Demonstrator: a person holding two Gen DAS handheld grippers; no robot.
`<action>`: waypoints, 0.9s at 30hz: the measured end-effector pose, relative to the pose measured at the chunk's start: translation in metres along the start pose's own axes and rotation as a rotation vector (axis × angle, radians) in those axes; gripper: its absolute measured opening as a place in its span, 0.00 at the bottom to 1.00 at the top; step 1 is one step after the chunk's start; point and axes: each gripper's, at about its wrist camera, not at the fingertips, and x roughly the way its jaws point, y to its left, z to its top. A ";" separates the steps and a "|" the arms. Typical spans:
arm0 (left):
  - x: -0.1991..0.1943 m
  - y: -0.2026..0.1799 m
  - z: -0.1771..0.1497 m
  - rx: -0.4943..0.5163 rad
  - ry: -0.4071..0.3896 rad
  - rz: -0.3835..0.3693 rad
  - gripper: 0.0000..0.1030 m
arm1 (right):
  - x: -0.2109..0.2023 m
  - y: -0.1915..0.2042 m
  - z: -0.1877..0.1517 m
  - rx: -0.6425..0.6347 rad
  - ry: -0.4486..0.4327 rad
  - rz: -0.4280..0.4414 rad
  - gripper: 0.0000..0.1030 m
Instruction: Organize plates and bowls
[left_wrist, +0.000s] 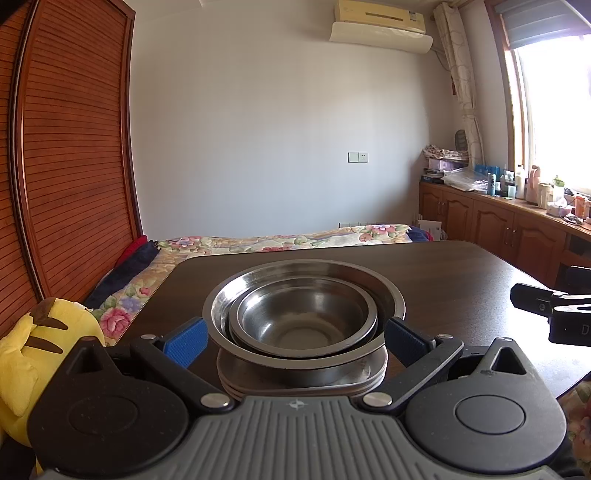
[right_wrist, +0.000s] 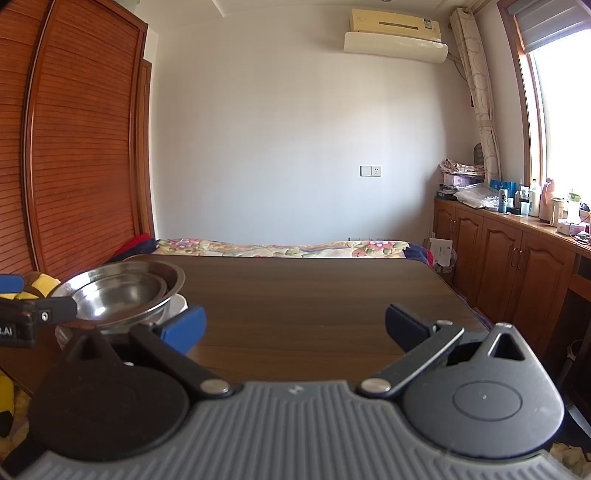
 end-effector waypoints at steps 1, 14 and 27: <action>0.000 0.000 0.000 0.000 0.000 0.000 1.00 | 0.000 0.000 0.000 -0.001 0.000 -0.001 1.00; -0.001 0.002 0.000 -0.002 0.004 0.003 1.00 | 0.001 0.000 0.000 0.001 0.006 0.003 1.00; -0.001 0.002 -0.001 -0.002 0.003 0.003 1.00 | 0.000 0.000 0.000 0.002 0.006 0.002 1.00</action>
